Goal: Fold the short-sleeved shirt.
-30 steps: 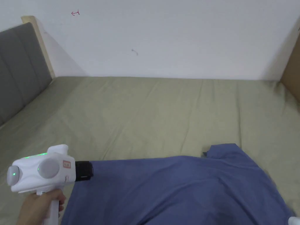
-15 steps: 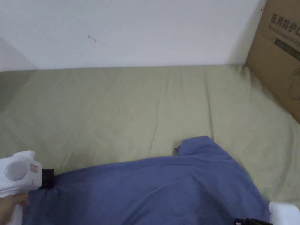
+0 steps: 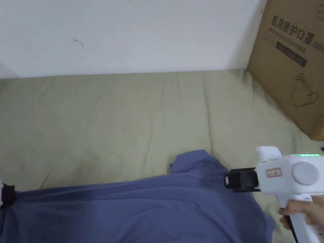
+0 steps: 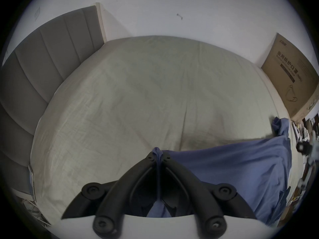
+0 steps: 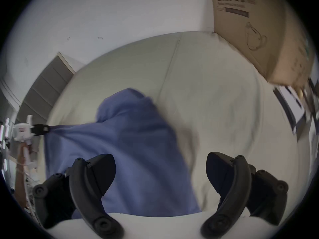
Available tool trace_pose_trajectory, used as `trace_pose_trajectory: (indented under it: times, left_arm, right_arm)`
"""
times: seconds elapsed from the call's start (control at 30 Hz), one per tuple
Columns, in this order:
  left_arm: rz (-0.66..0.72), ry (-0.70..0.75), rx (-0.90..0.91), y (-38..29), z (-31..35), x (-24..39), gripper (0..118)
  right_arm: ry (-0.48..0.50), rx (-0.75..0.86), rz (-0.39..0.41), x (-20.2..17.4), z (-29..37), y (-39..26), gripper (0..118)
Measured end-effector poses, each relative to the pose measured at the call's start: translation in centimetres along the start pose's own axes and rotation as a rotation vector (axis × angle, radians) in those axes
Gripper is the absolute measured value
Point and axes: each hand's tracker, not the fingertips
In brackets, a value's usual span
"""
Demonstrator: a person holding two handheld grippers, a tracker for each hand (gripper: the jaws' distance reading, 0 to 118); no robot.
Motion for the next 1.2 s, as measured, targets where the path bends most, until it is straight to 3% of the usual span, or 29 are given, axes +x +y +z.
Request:
trace_pose_trajectory:
  times: [0.1,0.13,0.2,0.3,0.43,0.47,0.57,0.63,0.7,0.73,1.03,1.2]
  left_arm:
    - [-0.008,-0.001,0.026,-0.4,1.4,0.4,1]
    - [-0.014,0.002,0.03,-0.4,1.6,0.4,1]
    - [-0.023,0.001,0.035,-0.1,2.3,0.8,1]
    - [-0.022,-0.004,0.042,-0.1,2.6,1.0,1]
    - [-0.025,-0.003,0.046,-0.2,2.7,1.0,1]
    - [-0.03,-0.003,0.047,-0.4,3.1,1.1,1]
    - [-0.041,0.008,0.046,-0.6,4.1,1.3,1]
    - [-0.037,0.006,0.05,-0.4,4.2,0.4,1]
    - [-0.04,0.017,0.069,0.0,5.5,0.3,1]
    - [-0.038,0.02,0.079,0.4,6.4,0.0,1]
    - [-0.035,0.013,0.244,3.9,15.5,0.3,1]
    - [-0.028,0.014,0.379,7.5,21.4,0.8,1]
  right_arm:
    - [-0.08,-0.11,0.008,0.5,-4.2,2.5,107]
    - [-0.125,-0.149,-0.002,0.4,-5.1,2.9,97]
    - [-0.077,-0.177,0.017,0.0,-6.9,2.6,74]
    - [-0.149,-0.164,0.114,-1.5,-6.8,2.1,68]
    - [-0.078,-0.162,0.116,-2.3,-5.8,2.4,3]
    - [-0.031,-0.177,0.097,-2.8,-6.0,2.3,3]
    - [-0.095,-0.173,0.122,-3.4,-5.7,2.2,3]
    - [-0.051,-0.147,0.066,-2.7,-4.5,2.8,3]
    - [0.08,-0.111,-0.023,-1.9,-2.2,3.8,3]
    - [0.064,-0.071,-0.03,-2.0,-0.8,4.4,3]
    - [0.121,0.149,-0.01,-3.2,13.1,8.5,3]
    - [0.083,0.271,0.038,-4.7,21.2,11.3,3]
